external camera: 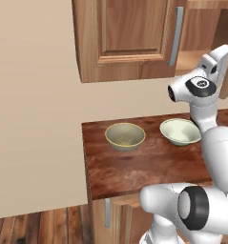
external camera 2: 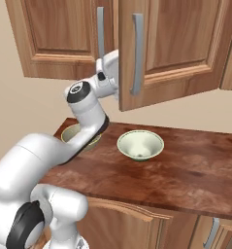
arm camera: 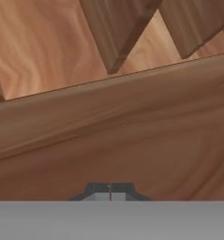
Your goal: Open the cabinet. Pick the bowls from the counter and place them in the cabinet. Then close the cabinet.
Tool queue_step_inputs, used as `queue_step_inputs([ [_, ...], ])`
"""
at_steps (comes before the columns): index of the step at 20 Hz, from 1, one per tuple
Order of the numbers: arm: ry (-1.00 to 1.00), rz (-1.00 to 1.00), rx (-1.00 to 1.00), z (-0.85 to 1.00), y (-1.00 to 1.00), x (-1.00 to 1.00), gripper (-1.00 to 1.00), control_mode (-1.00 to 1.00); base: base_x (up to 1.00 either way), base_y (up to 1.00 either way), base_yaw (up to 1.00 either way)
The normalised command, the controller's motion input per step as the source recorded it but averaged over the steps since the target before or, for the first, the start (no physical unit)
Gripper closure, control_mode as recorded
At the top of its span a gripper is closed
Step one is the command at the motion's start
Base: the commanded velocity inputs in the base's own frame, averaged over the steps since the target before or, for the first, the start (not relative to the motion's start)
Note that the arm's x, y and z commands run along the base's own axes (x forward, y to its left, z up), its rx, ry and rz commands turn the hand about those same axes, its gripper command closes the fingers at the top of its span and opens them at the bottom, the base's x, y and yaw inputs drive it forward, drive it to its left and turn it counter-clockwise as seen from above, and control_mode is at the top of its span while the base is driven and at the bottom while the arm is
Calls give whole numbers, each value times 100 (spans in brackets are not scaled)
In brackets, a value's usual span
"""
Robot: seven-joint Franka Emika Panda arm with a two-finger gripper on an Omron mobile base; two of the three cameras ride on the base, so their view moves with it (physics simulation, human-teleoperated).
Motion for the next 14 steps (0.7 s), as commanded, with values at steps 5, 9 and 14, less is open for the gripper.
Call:
queue_step_inputs([
  [5,-8,-15,-3,13,-64,-79,100,-100,0,0,0],
  [9,0,-10,-1,6,-72,-47,100,-100,0,0,0],
  [14,0,-3,-1,1,-73,-24,100,-100,0,0,0],
])
